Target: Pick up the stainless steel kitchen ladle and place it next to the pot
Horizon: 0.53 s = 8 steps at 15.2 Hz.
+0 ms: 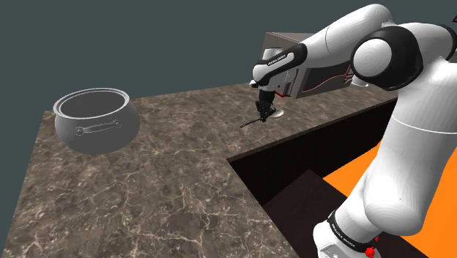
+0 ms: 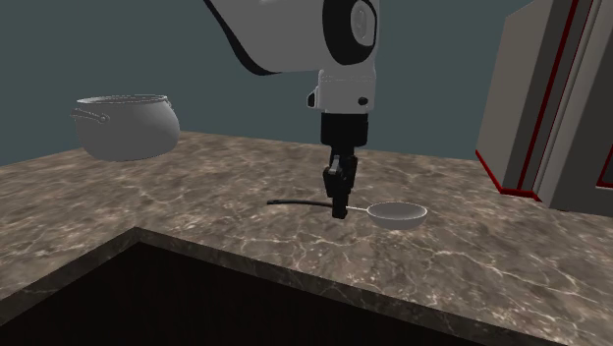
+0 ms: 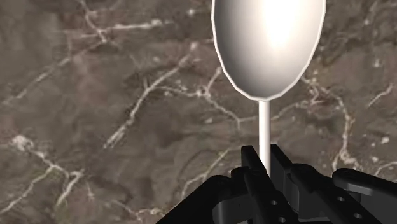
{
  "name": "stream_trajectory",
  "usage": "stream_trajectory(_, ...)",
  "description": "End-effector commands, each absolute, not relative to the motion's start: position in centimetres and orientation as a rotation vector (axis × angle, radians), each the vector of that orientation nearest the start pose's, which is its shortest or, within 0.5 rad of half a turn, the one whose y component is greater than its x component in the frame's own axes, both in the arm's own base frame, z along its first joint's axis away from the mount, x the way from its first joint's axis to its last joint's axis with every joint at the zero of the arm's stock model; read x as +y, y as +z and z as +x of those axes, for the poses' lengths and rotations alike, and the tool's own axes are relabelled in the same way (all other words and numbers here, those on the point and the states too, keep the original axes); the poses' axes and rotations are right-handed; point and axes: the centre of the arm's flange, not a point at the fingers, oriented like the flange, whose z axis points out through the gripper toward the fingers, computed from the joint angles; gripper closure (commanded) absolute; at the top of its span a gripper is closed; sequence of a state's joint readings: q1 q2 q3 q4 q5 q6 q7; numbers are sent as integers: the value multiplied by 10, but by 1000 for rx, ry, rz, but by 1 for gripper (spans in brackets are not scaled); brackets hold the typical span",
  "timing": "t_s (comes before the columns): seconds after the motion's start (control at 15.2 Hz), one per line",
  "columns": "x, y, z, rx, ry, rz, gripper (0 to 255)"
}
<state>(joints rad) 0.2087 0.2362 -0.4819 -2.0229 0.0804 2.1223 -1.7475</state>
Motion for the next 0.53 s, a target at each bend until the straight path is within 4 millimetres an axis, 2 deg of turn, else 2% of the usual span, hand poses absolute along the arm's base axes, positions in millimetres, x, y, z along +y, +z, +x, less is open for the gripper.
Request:
stream_trajectory(0.0,-145,337,557,-2017,144,-2314,255)
stream_trajectory(0.46,-145,374,557,-2017,144,-2314,255)
